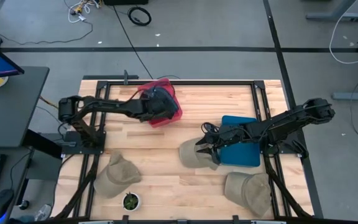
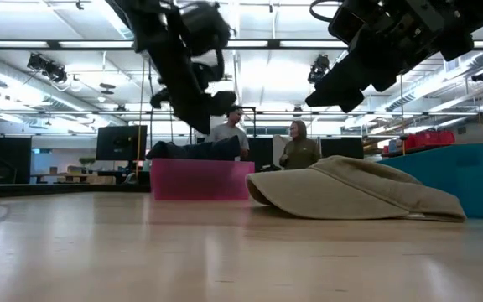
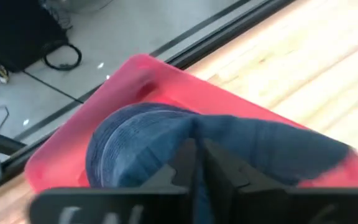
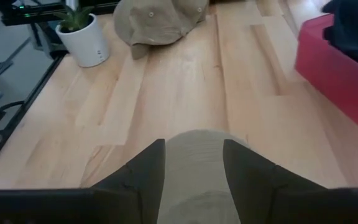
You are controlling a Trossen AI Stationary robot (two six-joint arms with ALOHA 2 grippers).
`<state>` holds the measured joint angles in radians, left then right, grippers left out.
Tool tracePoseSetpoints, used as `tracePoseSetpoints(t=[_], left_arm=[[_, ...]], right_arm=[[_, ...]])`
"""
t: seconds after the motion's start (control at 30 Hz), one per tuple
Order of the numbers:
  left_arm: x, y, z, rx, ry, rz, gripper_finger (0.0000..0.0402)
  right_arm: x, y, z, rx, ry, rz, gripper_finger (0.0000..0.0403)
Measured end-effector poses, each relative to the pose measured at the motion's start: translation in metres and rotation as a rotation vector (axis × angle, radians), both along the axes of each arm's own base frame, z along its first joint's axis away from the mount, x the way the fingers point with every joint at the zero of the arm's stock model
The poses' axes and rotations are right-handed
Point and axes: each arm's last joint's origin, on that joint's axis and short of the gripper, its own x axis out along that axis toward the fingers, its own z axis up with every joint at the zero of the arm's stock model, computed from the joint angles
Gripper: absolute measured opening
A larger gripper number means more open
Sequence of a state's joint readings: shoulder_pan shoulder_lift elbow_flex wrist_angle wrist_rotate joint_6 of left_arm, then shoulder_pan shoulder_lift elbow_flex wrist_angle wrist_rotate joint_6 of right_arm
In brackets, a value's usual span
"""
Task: Pick & Place hat
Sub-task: Put the blue cap into the red bin, then put the middle brown cap into the blue bin
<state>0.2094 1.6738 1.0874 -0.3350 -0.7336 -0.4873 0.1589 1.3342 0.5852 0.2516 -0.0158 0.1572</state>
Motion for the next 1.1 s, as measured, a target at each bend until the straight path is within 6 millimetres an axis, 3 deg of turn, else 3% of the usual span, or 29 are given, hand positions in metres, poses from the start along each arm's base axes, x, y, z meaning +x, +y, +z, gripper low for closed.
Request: tracePoseSetpoints(t=[0.33,0.5,0.63,0.8,1.1], left_arm=[[-0.002,0.046,-0.047,-0.191,0.063,0.057,0.0004],[-0.001,0.057,-0.071,-0.263,0.103,0.063,0.0005],[-0.001,0.059,-0.078,-0.272,0.123,0.067,0.0005],[-0.004,0.048,-0.060,-0.268,0.119,0.033,0.0006],[-0.017,0.015,0.012,-0.173,0.021,-0.119,0.0013]], right_arm=[[0.000,0.000,-0.001,-0.008,0.006,0.003,0.0166],[0.000,0.000,-0.001,-0.008,0.008,0.003,0.0166],[-0.001,0.000,-0.001,-0.006,0.014,0.002,0.0166],[-0.003,0.001,-0.004,0.018,0.053,-0.010,0.0166],[-0.010,0.010,-0.013,-0.028,0.158,0.062,0.0166]])
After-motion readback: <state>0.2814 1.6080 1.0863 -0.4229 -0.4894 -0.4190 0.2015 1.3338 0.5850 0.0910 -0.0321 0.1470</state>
